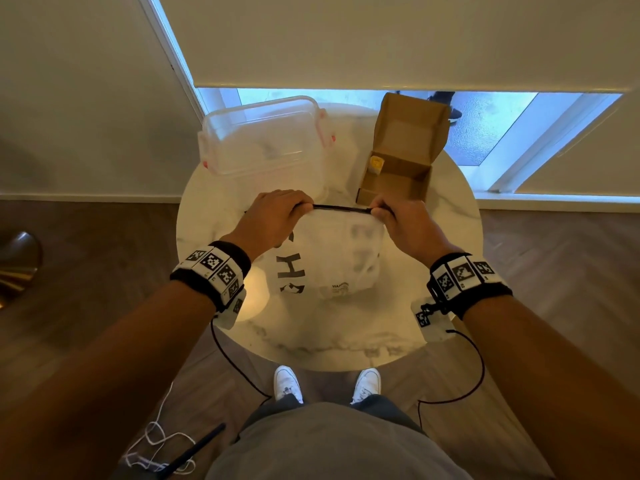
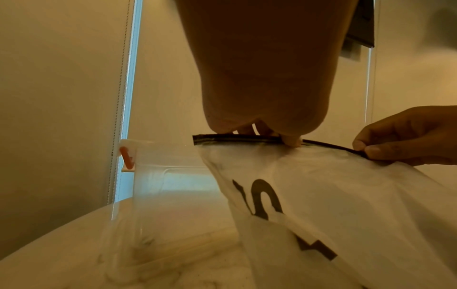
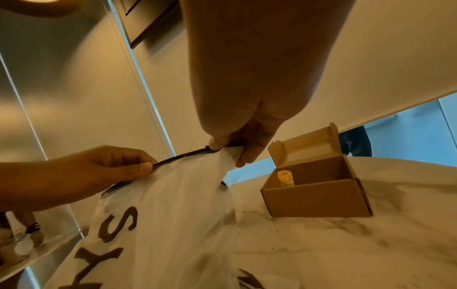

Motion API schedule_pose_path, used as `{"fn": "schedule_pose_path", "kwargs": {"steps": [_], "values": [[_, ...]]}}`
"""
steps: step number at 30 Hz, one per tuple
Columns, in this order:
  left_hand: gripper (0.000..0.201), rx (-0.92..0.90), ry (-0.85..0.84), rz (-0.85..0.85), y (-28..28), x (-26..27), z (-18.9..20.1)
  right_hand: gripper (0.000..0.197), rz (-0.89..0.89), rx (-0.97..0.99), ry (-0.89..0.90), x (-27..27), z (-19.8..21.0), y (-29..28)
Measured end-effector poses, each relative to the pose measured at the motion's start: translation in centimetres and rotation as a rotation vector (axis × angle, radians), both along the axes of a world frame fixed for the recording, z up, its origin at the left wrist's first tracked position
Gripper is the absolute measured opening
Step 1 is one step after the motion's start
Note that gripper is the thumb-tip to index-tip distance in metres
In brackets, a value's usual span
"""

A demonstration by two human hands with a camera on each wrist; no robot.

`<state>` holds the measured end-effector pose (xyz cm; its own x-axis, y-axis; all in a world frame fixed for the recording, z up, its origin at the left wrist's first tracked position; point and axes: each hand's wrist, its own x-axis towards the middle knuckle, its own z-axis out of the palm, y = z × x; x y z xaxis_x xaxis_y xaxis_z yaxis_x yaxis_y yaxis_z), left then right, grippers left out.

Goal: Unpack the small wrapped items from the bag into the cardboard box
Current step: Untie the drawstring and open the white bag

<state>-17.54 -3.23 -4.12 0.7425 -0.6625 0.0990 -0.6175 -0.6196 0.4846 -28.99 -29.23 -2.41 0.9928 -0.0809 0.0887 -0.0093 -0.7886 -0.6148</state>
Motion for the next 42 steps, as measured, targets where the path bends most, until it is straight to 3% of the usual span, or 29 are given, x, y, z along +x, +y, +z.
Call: {"fn": "schedule_pose_path", "kwargs": {"steps": [9, 12, 15, 17, 21, 25, 27, 30, 31, 36, 39, 42], "values": [[0.023, -0.061, 0.167, 0.058, 1.0, -0.8, 0.4, 0.012, -0.048, 0.155, 0.022, -0.9, -0.9, -1.2], [0.018, -0.066, 0.204, 0.079, 0.9, -1.2, 0.9, 0.007, -0.072, 0.035, -0.034, -1.2, -1.0, -1.1], [0.014, -0.124, 0.243, 0.146, 0.9, -1.4, 1.2, 0.008, -0.091, -0.152, -0.221, -1.8, -0.7, -0.2], [0.013, -0.175, 0.279, 0.193, 1.0, -1.6, 1.5, 0.006, -0.008, -0.125, -0.241, -2.3, -0.1, 1.1], [0.011, -0.298, 0.384, 0.226, 1.0, -2.5, 2.5, 0.039, 0.116, -0.049, -0.093, -3.1, -0.6, 3.8], [0.012, -0.230, 0.484, 0.132, 0.7, -3.9, 3.1, 0.057, -0.124, 0.295, 0.232, -2.7, -0.7, 5.8], [0.014, -0.224, 0.532, 0.084, 0.4, -4.7, 3.0, 0.042, -0.273, 0.475, 0.301, -1.9, -1.1, 6.2], [0.021, -0.427, 0.848, 0.071, 0.1, -6.1, 2.1, 0.018, -0.421, 0.768, 0.335, -0.7, -1.8, 6.4], [0.023, -0.468, 0.882, 0.076, 0.1, -6.4, 1.6, 0.017, -0.438, 0.884, 0.320, -0.6, -1.6, 6.4], [0.015, -0.580, 0.631, 0.389, 0.2, -6.3, -0.5, 0.039, -0.477, 1.301, 0.298, -1.7, -0.3, 6.2], [0.015, -0.754, 0.872, 0.520, 0.2, -5.9, -0.4, 0.046, -0.415, 1.318, 0.369, -2.9, -1.7, 6.0], [0.014, -0.788, 1.074, 0.545, -0.8, -5.8, 0.1, 0.029, -0.234, 0.983, 0.419, -4.4, -2.1, 6.8]]}}
